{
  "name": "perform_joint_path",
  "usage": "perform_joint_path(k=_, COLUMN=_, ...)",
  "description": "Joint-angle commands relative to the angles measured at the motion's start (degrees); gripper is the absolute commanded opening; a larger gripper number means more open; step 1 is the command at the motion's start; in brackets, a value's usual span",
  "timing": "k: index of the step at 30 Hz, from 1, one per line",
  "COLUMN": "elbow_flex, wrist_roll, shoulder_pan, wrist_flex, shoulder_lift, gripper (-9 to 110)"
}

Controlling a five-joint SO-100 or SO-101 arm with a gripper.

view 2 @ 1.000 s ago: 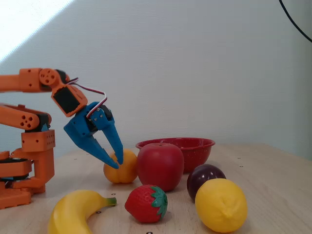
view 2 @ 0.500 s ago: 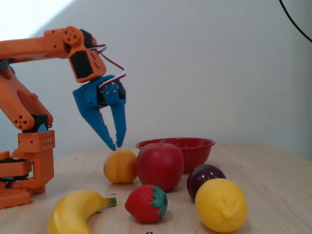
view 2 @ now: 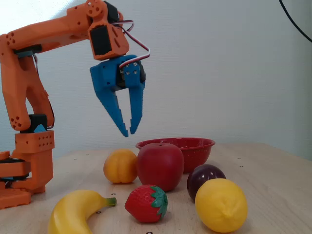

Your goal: Put the lemon in the red bowl.

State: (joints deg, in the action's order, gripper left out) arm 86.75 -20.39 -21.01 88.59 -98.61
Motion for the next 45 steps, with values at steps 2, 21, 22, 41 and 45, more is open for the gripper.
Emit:
perform_joint_path(k=2, elbow_flex=-10.5, wrist_roll=-3.9, shoulder_pan=-3.8, wrist_flex=2.5, shoulder_lift=2.3, gripper=0)
perform_joint_path(k=21, elbow_flex=-44.7, wrist_roll=-15.2, shoulder_pan=-11.2, wrist_flex=13.0, shoulder_lift=32.3, gripper=7)
perform_joint_path(k=22, elbow_flex=-45.6, wrist_roll=-16.6, shoulder_pan=-11.3, wrist_flex=13.4, shoulder_lift=33.3, gripper=9)
perform_joint_path(k=41, elbow_flex=-55.2, wrist_roll=-19.2, shoulder_pan=-13.1, wrist_flex=15.0, shoulder_lift=42.7, gripper=56)
perform_joint_path(k=45, elbow_flex=-56.6, wrist_roll=-18.2, shoulder_pan=-13.4, wrist_flex=13.9, shoulder_lift=44.4, gripper=60)
